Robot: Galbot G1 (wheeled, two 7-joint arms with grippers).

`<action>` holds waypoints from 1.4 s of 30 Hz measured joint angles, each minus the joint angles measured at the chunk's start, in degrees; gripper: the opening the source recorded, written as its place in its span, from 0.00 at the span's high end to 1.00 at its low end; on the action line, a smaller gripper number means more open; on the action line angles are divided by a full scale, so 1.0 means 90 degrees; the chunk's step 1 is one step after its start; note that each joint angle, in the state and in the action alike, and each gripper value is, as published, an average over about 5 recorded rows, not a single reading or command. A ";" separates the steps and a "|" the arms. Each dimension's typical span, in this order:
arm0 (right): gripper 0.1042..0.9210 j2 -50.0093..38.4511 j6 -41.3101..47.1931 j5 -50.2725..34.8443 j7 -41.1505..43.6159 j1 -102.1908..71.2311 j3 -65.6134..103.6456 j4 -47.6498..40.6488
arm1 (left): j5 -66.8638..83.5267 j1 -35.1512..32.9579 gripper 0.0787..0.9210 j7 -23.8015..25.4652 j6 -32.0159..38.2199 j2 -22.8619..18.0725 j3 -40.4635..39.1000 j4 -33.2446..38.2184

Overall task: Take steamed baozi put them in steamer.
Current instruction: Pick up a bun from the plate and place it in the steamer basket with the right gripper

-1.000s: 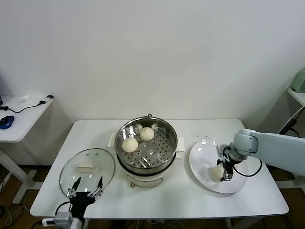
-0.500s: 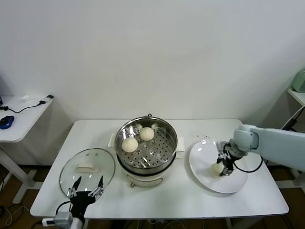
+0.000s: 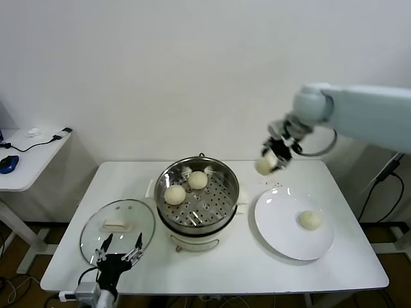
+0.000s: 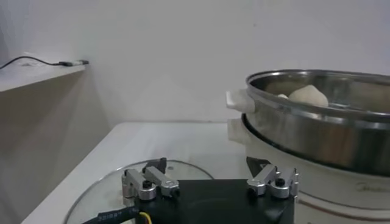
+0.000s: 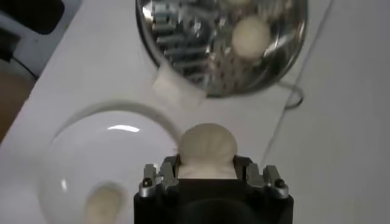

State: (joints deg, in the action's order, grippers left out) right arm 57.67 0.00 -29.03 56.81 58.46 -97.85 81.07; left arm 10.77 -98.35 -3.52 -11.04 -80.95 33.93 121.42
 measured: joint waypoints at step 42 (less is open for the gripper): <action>0.17 0.2725 -0.2825 0.2521 -0.0297 -0.2127 0.0636 -0.0694 | 0.0075 -0.0144 0.12 -0.0045 0.0111 0.0020 0.0137 -0.0081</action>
State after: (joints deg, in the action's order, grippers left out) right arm 82.19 -25.43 -6.34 54.14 39.32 -92.12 74.82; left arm 11.44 -99.65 -3.92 -10.04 -80.78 35.17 120.69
